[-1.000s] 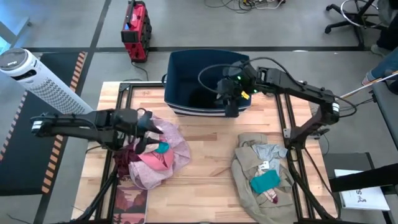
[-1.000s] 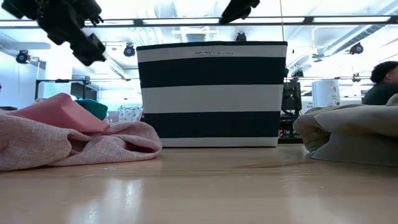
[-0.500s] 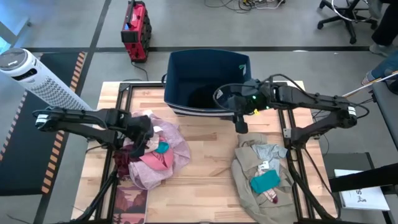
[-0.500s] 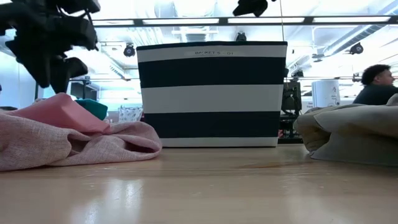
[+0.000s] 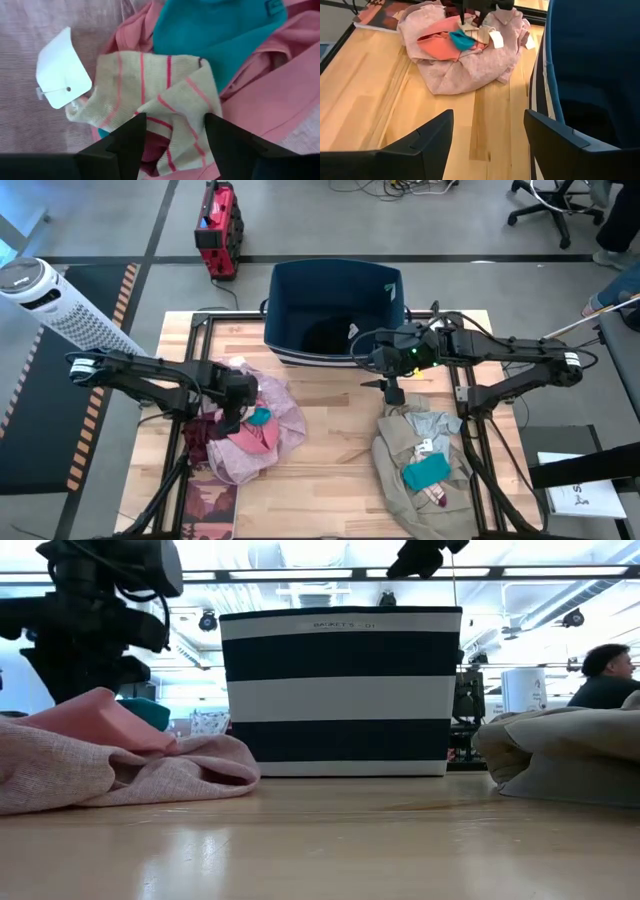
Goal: Sort clothes
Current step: Put the left white sock into the blue laundry organizer
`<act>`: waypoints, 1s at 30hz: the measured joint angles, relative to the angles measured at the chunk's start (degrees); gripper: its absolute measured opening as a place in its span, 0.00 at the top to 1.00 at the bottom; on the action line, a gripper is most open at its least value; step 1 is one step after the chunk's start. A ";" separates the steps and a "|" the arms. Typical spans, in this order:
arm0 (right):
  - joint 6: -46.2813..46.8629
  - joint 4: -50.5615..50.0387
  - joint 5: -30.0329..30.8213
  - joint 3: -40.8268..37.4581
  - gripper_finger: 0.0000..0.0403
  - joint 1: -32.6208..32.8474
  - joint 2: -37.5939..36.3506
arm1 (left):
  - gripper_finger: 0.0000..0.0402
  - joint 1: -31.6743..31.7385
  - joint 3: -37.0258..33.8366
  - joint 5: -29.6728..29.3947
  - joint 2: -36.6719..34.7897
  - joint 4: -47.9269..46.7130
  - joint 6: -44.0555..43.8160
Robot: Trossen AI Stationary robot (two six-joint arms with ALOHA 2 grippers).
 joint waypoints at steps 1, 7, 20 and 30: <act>-0.02 0.09 0.00 -0.02 0.44 0.08 0.13 | 0.56 0.00 0.14 0.00 0.64 -0.59 -0.01; -0.37 0.19 -0.02 -0.04 0.45 0.08 0.25 | 0.83 0.00 1.86 0.02 2.22 -2.08 0.12; -0.96 -0.18 -0.14 -0.08 0.47 0.11 -0.18 | 1.00 0.00 16.53 -2.19 -2.68 -3.58 -2.52; -0.13 0.26 -0.09 -0.08 0.45 0.71 -0.23 | 1.00 1.13 29.83 -11.21 -3.50 7.44 2.94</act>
